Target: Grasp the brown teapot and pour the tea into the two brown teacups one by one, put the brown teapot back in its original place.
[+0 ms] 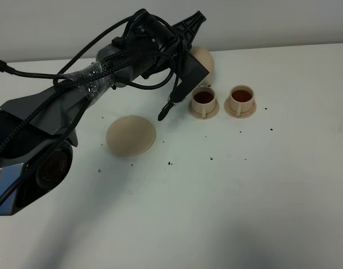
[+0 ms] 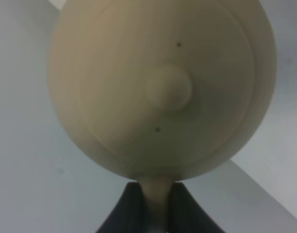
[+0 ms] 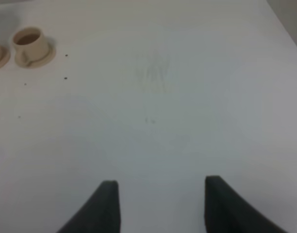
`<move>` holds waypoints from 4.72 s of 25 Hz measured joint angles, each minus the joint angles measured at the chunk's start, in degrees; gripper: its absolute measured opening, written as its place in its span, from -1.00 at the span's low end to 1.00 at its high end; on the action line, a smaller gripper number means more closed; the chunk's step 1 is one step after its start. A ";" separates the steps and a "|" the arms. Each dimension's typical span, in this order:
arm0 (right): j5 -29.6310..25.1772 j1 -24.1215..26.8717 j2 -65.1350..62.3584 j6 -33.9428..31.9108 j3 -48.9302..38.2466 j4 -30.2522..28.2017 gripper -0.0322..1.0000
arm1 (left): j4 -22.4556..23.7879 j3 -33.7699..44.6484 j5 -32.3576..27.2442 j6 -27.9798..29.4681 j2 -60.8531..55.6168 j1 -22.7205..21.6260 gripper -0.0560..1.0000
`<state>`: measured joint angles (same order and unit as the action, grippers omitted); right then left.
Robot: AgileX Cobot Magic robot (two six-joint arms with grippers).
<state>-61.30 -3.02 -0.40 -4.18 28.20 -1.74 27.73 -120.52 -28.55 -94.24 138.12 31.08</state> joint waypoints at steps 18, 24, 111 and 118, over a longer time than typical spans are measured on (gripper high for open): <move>0.00 0.00 0.00 0.00 0.00 0.00 -0.11 | -0.31 0.00 -22.29 39.65 -7.28 -0.07 -0.59; 0.00 0.00 0.00 0.00 0.00 0.00 -0.11 | -3.85 0.00 -32.71 59.71 -8.96 -0.07 -0.59; 0.00 0.00 0.00 0.01 0.00 0.22 -0.12 | -23.34 44.22 -39.60 91.99 -34.42 -8.61 0.07; 0.00 0.00 0.00 0.01 0.00 0.22 -0.12 | -23.34 66.19 -39.60 95.01 -54.08 -8.61 0.01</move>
<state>-61.30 -3.02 -0.40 -4.17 28.20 -1.52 4.39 -54.33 -68.15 0.77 84.04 22.47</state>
